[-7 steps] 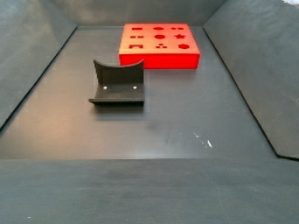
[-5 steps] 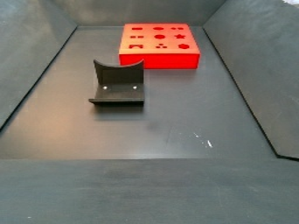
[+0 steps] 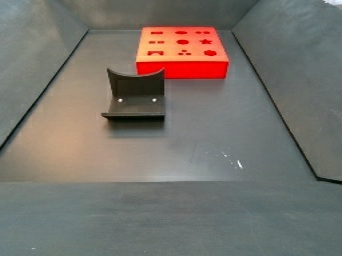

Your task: Insert the square-circle object.

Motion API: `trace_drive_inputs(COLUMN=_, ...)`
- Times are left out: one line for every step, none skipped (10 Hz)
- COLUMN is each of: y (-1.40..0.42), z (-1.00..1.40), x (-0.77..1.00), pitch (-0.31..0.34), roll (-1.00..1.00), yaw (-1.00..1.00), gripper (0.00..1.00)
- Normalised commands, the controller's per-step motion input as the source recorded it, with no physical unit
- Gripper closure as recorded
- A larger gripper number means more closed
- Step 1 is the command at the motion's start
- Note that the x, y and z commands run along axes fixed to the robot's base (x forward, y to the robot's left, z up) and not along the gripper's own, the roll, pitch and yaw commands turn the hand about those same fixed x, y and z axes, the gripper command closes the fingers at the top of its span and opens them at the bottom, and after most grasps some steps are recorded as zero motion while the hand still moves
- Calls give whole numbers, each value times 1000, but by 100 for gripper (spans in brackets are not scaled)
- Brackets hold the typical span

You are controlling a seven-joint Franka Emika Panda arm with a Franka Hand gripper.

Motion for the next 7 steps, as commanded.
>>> trace_drive_inputs(y=-229, z=-783, x=-177, pitch=-211, roll=-4, yaw=57, gripper=100)
trace_drive_inputs(y=-9, z=-820, x=-297, pitch=-164, roll=9, yaw=14, gripper=100)
trace_drive_inputs(y=0, z=-800, x=-291, pitch=-111, roll=100, yaw=0, gripper=100)
trace_drive_inputs(y=0, z=-814, x=-431, pitch=-90, roll=127, yaw=-29, gripper=100)
trace_drive_inputs(y=0, z=-697, x=-389, pitch=-123, roll=30, yaw=0, gripper=100)
trace_drive_inputs(y=-77, z=-700, x=-389, pitch=-134, roll=13, yaw=0, gripper=100)
trace_drive_inputs(y=-37, z=-623, x=-420, pitch=-59, roll=91, yaw=0, gripper=100)
